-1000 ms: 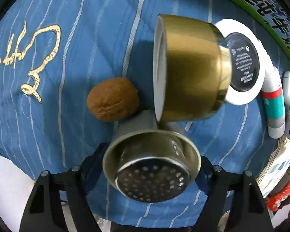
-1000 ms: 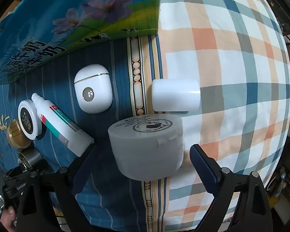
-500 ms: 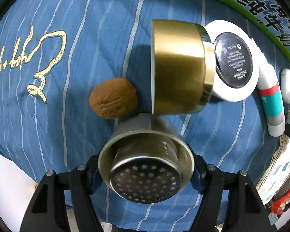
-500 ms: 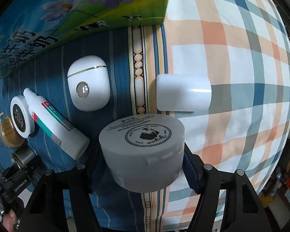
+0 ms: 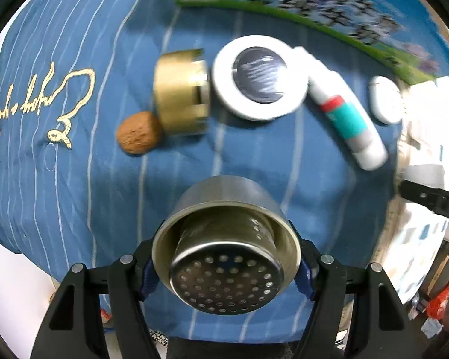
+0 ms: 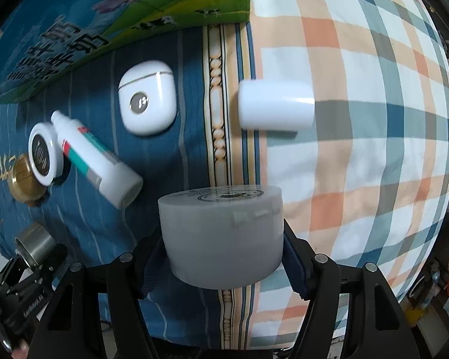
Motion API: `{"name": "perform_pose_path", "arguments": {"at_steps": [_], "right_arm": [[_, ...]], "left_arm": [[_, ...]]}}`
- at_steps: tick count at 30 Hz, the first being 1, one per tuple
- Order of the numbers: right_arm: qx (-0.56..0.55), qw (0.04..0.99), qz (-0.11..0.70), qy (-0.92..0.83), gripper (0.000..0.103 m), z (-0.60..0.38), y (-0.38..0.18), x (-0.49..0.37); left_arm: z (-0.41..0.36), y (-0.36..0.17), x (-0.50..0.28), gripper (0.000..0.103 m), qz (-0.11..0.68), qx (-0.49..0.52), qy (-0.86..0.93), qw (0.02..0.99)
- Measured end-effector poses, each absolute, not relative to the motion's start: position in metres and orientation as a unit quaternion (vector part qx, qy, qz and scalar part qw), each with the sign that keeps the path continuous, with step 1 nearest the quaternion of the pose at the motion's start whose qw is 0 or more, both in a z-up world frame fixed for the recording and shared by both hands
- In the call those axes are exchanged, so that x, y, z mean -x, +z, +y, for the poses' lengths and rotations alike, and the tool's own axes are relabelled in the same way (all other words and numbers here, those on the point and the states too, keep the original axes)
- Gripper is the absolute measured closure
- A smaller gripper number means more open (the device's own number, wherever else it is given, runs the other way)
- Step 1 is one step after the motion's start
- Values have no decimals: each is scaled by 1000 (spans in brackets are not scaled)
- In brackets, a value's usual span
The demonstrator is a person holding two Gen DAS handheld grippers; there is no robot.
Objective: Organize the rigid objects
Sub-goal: 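Carry the strainer cup and tape roll into the cardboard box with both tools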
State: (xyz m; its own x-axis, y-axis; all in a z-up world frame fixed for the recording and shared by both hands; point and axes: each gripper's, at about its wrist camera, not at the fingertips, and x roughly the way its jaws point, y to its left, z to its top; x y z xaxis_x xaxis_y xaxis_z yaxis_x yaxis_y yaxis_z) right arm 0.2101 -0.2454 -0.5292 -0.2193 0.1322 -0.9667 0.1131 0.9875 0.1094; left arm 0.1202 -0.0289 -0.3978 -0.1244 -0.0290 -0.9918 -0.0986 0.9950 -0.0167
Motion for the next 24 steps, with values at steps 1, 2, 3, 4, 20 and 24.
{"name": "perform_pose_path", "arguments": {"at_steps": [1,2,3,4,20,24], "right_arm": [[-80,620,781,11,33,-247,-528,-205],[-81,620,780,14,33,-246,-528,-203],[-82,621,779,17,33,-246,-527,-200],[-84,622,778,22,33,-246,-526,-197],[-104,680,721,84,33,-255,-419,-168],[-111,699,700,93,33,-253,-382,-178]], "left_arm": [[-32,-393,-120,34,753,46,18,657],[-36,-387,-119,34,750,46,14,660],[-41,-377,-120,34,746,45,9,665],[-43,-369,-120,34,742,45,6,669],[-87,-253,-167,34,672,54,-36,738],[-86,-238,-190,34,661,54,-49,747]]}}
